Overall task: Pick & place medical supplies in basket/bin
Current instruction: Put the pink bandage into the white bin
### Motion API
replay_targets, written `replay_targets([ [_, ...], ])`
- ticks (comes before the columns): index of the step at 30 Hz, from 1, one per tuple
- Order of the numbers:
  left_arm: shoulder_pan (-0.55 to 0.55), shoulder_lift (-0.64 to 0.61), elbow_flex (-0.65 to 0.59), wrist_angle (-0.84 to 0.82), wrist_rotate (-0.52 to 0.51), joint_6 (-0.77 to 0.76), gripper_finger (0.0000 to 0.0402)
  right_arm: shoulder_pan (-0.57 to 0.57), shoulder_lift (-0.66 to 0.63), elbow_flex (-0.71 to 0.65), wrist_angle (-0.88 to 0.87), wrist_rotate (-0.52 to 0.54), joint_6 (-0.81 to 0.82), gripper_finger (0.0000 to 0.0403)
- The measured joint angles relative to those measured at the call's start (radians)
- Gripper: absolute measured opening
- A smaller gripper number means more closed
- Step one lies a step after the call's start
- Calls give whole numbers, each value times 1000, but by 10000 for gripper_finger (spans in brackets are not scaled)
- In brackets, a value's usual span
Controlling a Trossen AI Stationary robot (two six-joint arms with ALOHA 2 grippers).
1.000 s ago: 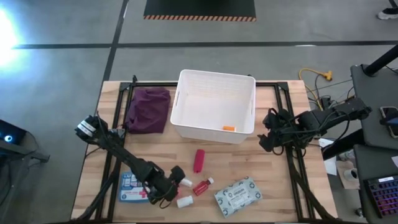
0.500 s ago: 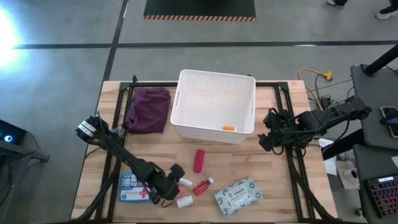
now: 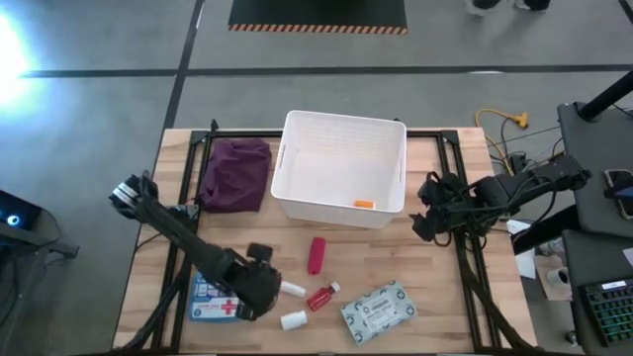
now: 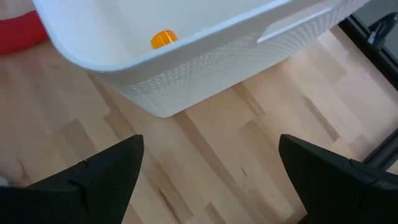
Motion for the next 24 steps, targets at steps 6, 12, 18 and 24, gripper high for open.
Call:
replay_targets([
  [6, 125, -147, 57, -76, -262, -179, 155, 0, -11, 0, 33, 0, -48, 366],
  [12, 384, -232, 175, 94, -348, -105, 155, -1, -12, 0, 55, 2, -87, 366],
  [18, 663, -156, 265, 359, -122, 182, 155, -1, -11, 0, 78, 3, -85, 366],
  [24, 888, 46, 346, 343, 86, 206, 155, 0, -11, 0, 86, 3, -64, 366],
])
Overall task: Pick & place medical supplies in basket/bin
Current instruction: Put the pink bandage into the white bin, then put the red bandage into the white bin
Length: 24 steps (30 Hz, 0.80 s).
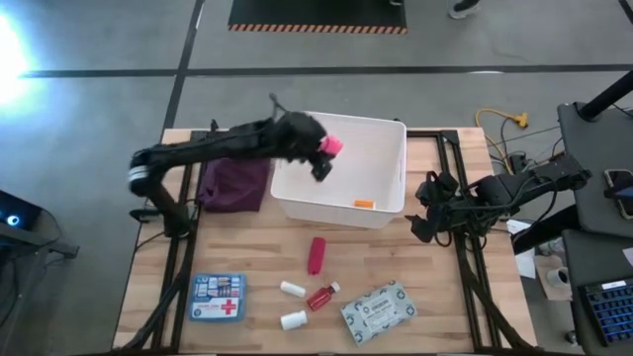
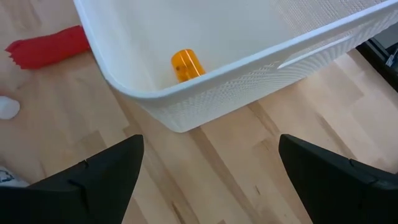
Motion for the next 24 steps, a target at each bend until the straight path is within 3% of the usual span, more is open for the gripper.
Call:
replay_targets([
  [6, 33, 153, 135, -127, 47, 15, 162, 0, 0, 0, 0, 0, -25, 366],
  [11, 33, 225, 241, -223, 30, 16, 204, -1, 0, 0, 14, 0, -26, 366],
  [17, 34, 229, 301, -322, -44, 27, 260, -12, 1, 0, 42, 16, -30, 366],
  [24, 42, 222, 295, -372, -67, 3, 268, -47, 1, 0, 74, 19, -60, 366],
])
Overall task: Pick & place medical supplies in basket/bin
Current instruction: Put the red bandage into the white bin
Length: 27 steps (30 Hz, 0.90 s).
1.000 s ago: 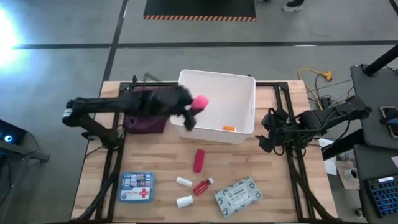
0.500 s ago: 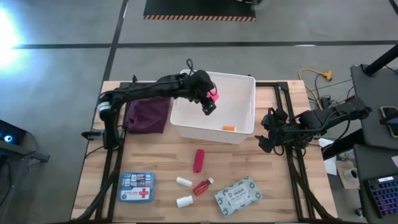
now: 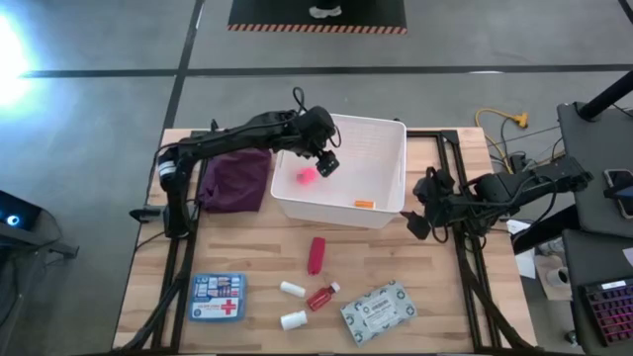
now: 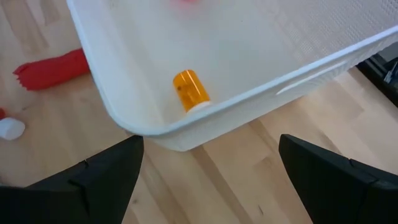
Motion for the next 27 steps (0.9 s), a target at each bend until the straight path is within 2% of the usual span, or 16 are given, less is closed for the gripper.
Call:
replay_targets([
  [4, -12, -6, -6, -48, -4, -3, 268, -12, 0, 0, 30, -3, -26, 366],
  [10, -109, -123, -14, -151, -5, -22, 268, -15, 5, -1, 100, -15, -88, 366],
  [14, -231, -200, -74, -156, -12, -190, 267, -28, 13, -6, 103, -33, -88, 366],
  [18, -361, -259, -184, -146, -72, -381, 263, -56, 15, -34, 134, -89, -129, 366],
  [22, -483, -291, -318, -59, -88, -617, 261, -85, 16, -72, 206, -158, -219, 366],
  [27, -632, -320, -502, 209, -133, -770, 261, -93, 37, -87, 253, -238, -322, 366],
])
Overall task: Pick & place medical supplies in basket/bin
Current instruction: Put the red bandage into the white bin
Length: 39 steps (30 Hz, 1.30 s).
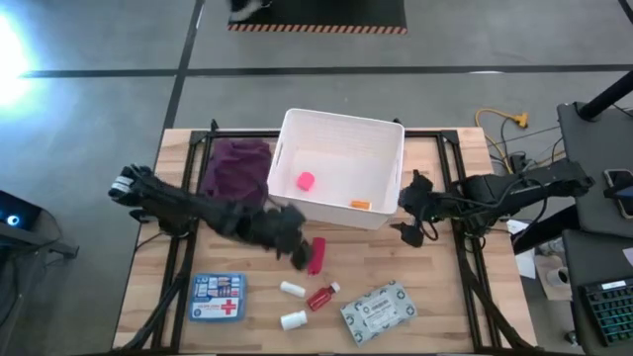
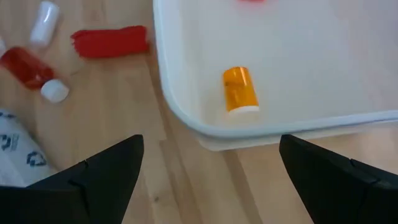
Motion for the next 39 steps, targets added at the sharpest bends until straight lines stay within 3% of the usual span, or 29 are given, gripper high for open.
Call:
replay_targets([
  [4, -84, -2, -131, 222, -38, -48, 261, 20, 41, 0, 11, -81, 1, 366],
  [9, -156, 2, -269, 425, -144, -40, 261, 77, 122, 2, 65, -106, 45, 366],
  [18, -171, 2, -475, 676, -151, 8, 261, 161, 277, 3, 105, -207, 265, 366],
  [25, -157, 3, -538, 668, -155, -111, 261, 195, 394, 33, 235, -211, 457, 366],
  [31, -156, 14, -535, 636, -155, -119, 261, 195, 493, 122, 358, -201, 494, 366],
  [39, -141, 66, -512, 648, -156, -201, 261, 203, 620, 285, 255, -190, 487, 366],
])
